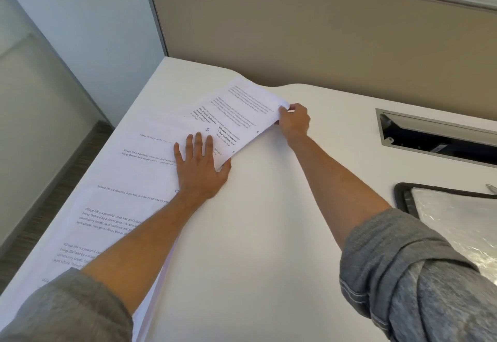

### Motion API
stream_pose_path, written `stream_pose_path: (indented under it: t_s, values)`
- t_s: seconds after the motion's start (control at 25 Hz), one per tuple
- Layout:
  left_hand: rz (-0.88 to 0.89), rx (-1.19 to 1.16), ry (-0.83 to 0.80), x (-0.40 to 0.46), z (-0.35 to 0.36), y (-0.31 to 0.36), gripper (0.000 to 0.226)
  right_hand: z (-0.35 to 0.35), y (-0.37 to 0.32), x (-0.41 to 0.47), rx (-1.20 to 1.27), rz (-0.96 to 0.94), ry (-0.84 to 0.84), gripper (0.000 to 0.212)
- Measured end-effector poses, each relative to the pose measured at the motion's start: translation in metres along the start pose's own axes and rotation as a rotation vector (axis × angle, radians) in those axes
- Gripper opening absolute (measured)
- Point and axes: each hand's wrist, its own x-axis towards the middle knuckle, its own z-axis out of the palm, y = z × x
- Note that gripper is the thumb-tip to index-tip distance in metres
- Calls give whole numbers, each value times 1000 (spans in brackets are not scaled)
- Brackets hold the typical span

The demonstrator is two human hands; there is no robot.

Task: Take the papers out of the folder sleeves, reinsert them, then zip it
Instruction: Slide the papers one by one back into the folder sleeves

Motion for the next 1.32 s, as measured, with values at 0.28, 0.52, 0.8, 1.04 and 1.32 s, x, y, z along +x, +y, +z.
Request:
stream_pose_path:
  t_s: [0.28, 0.52, 0.8, 1.04, 1.32]
  values:
    - [181, -34, 99, 1, -2, 0, 64, -41, 13, -17, 104, 53, -99, 18]
    - [370, -17, 273, -1, -6, 1, 41, -120, 33, -54, 366, 106, 160, 17]
    - [444, 150, 330, 0, -2, 5, 28, -204, 104, -155, 537, 194, 222, 30]
    - [322, -152, 201, -67, -3, 57, 47, -242, 158, -210, 343, 262, 119, 34]
    - [143, -275, -119, -138, -8, 95, 85, -314, 150, -200, 152, 213, -142, 19]
